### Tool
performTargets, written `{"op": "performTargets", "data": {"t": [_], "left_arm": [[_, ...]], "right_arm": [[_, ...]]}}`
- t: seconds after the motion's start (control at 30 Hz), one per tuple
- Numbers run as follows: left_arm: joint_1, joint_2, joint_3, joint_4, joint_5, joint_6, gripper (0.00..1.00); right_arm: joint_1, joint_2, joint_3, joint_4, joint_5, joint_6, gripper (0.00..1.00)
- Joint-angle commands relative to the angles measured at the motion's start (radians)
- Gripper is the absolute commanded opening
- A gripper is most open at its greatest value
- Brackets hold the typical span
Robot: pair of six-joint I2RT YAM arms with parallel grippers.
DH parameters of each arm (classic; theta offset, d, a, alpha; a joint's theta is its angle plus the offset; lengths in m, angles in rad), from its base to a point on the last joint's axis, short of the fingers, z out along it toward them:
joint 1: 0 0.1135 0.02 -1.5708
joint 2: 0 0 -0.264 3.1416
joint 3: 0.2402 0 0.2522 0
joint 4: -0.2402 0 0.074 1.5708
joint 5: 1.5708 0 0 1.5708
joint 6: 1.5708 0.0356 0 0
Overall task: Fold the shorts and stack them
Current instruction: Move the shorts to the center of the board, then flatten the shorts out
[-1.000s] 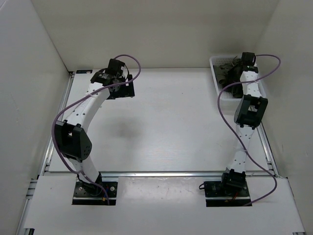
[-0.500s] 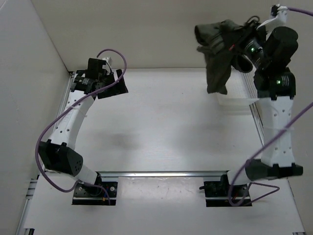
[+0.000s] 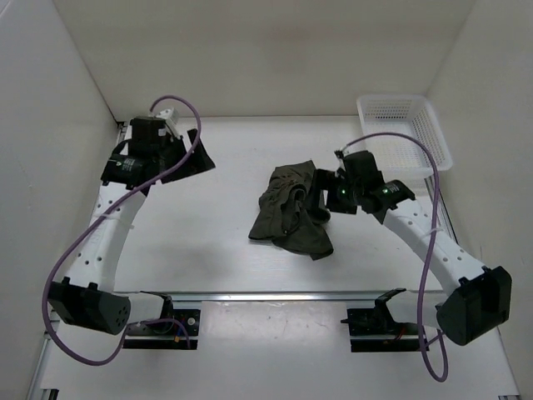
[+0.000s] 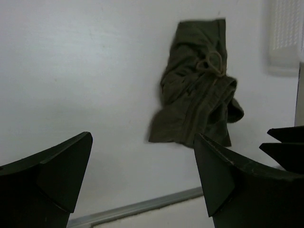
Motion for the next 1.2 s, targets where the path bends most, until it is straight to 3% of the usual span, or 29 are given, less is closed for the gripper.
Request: {"op": "performTargets", "data": {"t": [0.0,0.23,0.47,0.57,0.7,0.8,0.93,0.97,1.17], "left_arm": [[-0.059,0.017,-0.102,-0.007,0.054,-0.014,0.99],[-0.201,0.146,-0.202,0.069,0.016,-0.068,0.99],[-0.48,0.352,-0.058,0.08,0.028,-0.022,0.99],[-0.531,0.416,-0.036,0.033,-0.045,-0.066,0.99],[-0.51,0.324,-0.203,0.08,-0.119,-0.18,0.99],[-0.427,0.191,-0.323,0.117,-0.119,-0.203,0.99],[-0.341,0.094,-0.409,0.117,-0.11,-0.182,0.99],[-0.308,0.08,-0.424,0.117,-0.098,-0.182,0.99],[-0.229,-0.015,-0.495,0.117,-0.088,-0.192,0.99]], "right_arm": [[0.004,-0.127,-0.061,-0.024,0.098,0.056,1.0],[0.004,-0.21,-0.138,-0.024,0.167,0.116,0.92],[-0.016,-0.233,-0.181,-0.127,0.245,0.184,1.0],[-0.069,-0.282,-0.203,-0.136,0.224,0.187,1.0],[-0.091,-0.291,-0.242,-0.078,0.074,0.175,0.92],[-0.003,-0.23,-0.276,0.046,0.001,0.193,0.85],[0.215,-0.037,-0.238,0.131,0.016,0.202,0.93],[0.237,0.003,-0.196,0.131,0.039,0.211,1.0],[0.274,0.207,-0.148,0.212,0.044,0.247,0.98]]}}
